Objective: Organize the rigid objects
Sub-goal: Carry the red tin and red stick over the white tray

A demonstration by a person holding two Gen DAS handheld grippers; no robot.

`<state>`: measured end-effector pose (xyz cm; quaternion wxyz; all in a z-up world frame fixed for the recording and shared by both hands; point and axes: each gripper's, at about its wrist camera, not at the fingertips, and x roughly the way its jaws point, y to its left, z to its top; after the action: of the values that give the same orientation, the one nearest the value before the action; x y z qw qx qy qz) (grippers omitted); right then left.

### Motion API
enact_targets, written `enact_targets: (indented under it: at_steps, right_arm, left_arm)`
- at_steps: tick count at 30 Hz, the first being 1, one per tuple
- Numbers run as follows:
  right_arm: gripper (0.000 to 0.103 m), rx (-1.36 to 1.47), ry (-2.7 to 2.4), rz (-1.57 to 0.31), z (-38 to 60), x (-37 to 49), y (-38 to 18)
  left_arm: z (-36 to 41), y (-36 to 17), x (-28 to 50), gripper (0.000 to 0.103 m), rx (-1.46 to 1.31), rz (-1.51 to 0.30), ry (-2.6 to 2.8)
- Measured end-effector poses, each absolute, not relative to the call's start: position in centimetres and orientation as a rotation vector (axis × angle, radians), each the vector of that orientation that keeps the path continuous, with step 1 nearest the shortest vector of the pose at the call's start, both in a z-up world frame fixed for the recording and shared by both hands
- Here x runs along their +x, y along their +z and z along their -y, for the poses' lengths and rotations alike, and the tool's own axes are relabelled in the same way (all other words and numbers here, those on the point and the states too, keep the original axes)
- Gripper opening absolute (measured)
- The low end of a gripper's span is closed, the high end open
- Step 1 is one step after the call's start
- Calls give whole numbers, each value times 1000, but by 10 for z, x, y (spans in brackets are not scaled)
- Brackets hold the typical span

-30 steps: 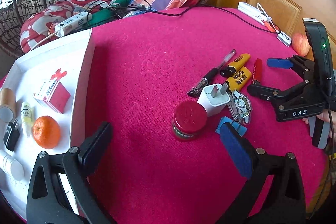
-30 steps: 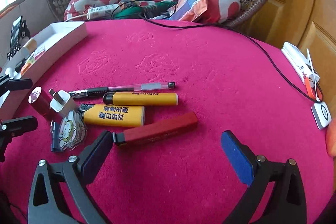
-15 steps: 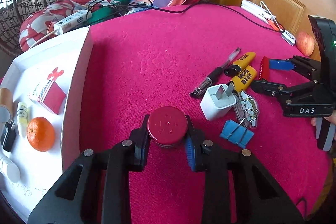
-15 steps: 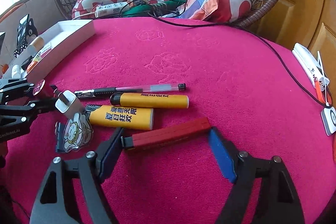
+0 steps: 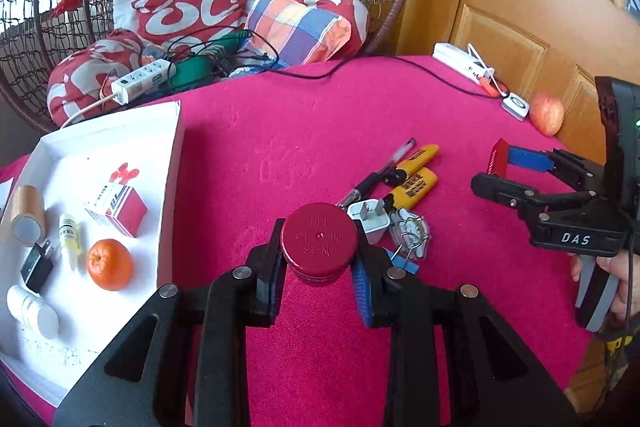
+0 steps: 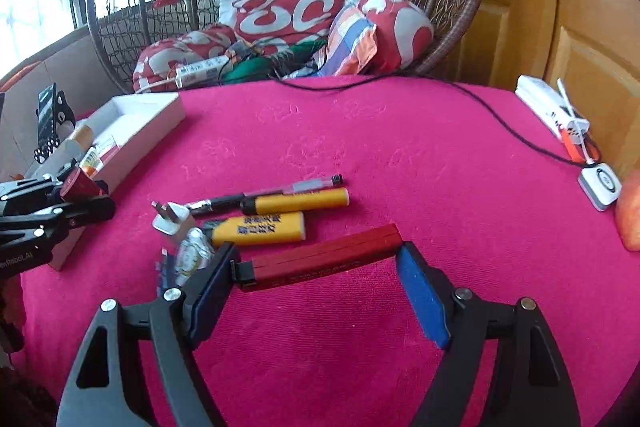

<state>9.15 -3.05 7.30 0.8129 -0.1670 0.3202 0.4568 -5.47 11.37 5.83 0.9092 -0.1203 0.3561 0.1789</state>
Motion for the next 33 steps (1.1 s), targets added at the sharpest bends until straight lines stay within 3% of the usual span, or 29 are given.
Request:
enact_targets:
  at_steps: [33]
  right_arm:
    - [80,-387,1002,-508,21,23,135]
  left_arm:
    - [-116,99,-110,28,-264,-597,389]
